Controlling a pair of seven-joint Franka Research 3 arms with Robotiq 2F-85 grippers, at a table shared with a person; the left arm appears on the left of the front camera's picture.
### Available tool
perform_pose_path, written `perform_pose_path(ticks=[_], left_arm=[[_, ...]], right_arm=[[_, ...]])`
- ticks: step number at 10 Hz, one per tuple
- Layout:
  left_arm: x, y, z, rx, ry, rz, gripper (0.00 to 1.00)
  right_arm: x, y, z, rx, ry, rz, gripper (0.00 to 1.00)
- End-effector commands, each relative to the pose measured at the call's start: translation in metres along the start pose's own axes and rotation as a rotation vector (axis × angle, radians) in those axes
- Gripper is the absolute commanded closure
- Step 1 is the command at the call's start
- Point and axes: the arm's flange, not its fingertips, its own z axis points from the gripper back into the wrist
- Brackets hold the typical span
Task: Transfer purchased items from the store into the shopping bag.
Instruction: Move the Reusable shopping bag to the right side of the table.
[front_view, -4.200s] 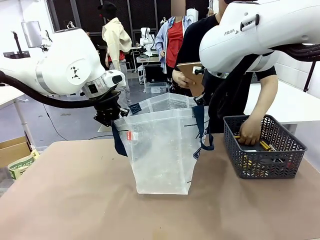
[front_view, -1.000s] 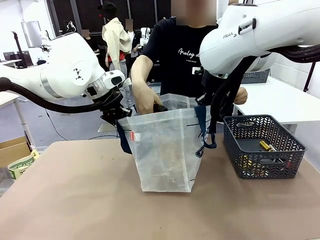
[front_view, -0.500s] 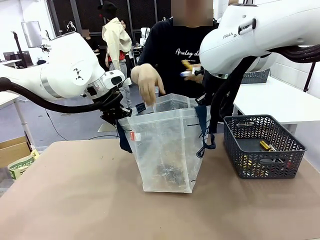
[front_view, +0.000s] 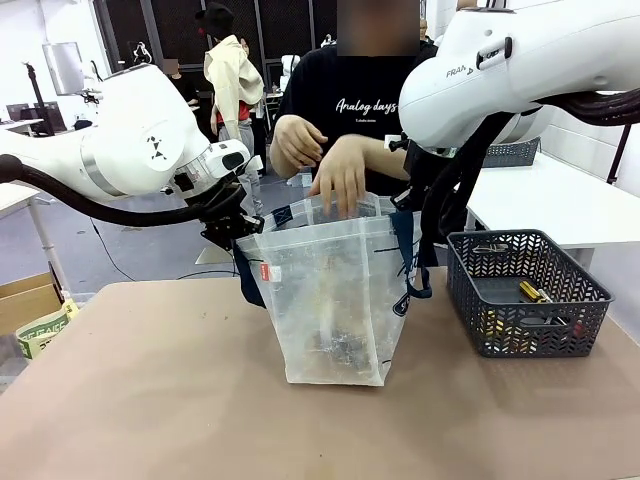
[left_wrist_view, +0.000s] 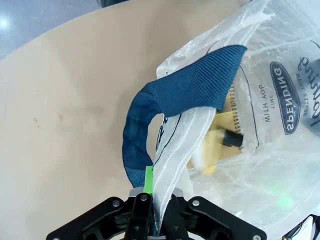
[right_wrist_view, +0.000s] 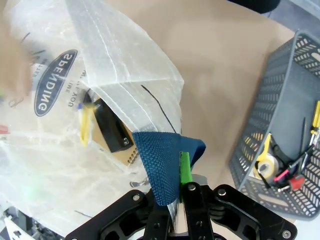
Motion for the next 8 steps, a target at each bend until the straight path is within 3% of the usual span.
perform_pose_path(ticks=[1, 8], left_arm=[[-0.0001, 0.0011, 0.0012, 0.001, -0.003, 0.003, 1.00], [-0.0001, 0.0011, 0.0012, 0.001, -0.003, 0.003, 1.00]], right_arm=[[-0.0014, -0.0011, 0.0021, -0.002, -0.004, -0.002, 1.00], [-0.0014, -0.0011, 0.0021, -0.002, -0.004, -0.002, 1.00]])
